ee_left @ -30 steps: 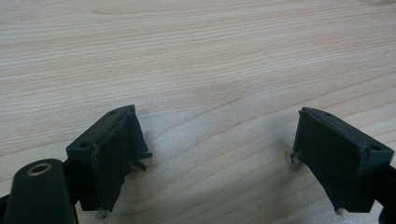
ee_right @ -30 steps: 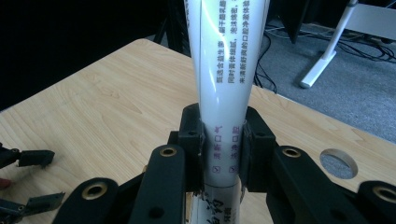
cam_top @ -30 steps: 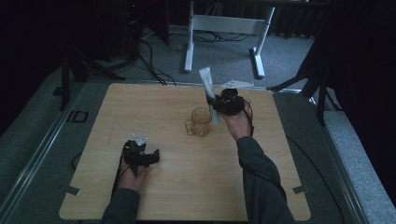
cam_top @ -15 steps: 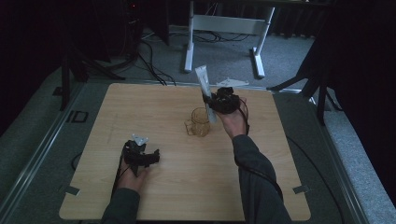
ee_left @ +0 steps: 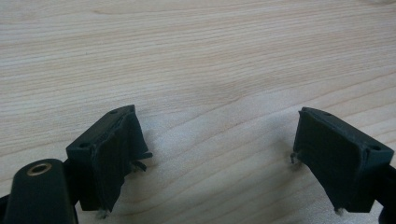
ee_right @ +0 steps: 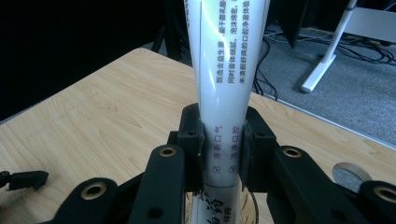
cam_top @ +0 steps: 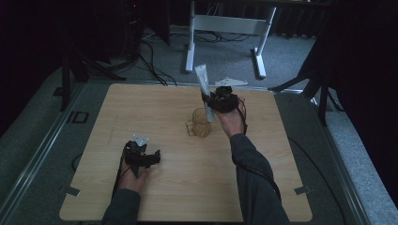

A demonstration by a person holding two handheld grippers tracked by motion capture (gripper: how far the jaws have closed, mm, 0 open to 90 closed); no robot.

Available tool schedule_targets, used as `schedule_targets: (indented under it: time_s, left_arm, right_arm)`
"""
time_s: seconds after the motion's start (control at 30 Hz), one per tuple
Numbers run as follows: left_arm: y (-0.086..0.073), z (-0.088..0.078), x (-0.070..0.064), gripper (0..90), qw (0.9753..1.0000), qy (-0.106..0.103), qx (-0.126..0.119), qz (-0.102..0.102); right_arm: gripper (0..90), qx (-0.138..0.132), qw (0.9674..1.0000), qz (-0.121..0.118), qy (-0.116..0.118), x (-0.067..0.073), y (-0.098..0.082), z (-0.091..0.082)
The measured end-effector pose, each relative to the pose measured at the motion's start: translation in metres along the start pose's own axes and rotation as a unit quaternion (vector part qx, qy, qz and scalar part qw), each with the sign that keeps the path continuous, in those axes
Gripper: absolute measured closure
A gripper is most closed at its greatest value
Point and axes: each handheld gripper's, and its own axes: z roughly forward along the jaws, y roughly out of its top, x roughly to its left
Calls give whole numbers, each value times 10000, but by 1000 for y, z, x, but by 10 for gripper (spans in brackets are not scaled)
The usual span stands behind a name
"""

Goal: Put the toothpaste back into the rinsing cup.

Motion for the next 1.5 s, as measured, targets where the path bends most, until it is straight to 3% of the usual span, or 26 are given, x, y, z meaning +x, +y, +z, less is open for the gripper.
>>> schedule_targets:
  time_s: [0.73, 1.5]
  left_arm:
    - [0, 0, 0, 140, 10000, 1, 0, 1]
    - [0, 0, 0, 140, 10000, 1, 8, 12]
  right_arm:
    - [736, -68, 10000, 60, -20, 1, 3, 12]
    - [726, -64, 9996, 151, -211, 0, -5, 25]
